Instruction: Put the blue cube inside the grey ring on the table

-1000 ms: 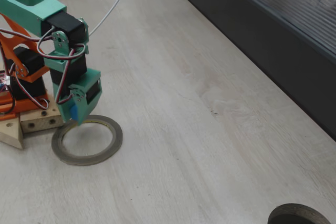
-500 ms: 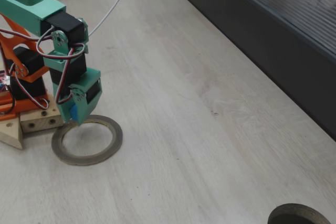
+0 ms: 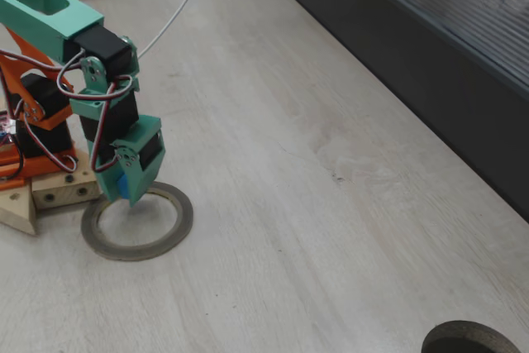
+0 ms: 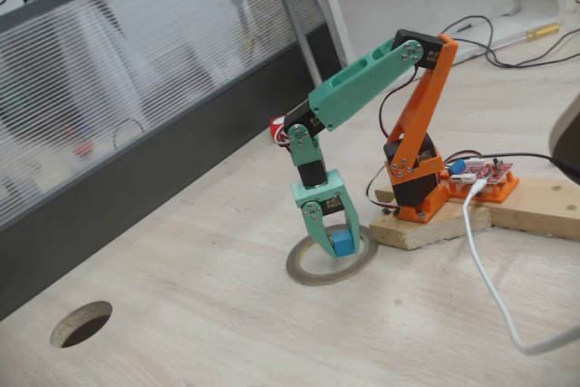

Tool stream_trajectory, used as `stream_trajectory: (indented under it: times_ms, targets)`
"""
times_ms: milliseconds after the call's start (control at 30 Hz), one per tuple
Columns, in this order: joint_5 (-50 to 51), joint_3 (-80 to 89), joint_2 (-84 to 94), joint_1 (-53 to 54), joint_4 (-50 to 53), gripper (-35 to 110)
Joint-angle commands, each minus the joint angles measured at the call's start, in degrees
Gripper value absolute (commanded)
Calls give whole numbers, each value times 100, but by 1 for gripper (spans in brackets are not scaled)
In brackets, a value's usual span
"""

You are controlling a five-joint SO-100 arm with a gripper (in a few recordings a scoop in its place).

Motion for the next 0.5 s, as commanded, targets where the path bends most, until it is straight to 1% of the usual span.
stream_trajectory:
  times_ms: [0,467]
  targets:
    - [9,88,70,79,53,1]
    - [9,105,79,79,18,1]
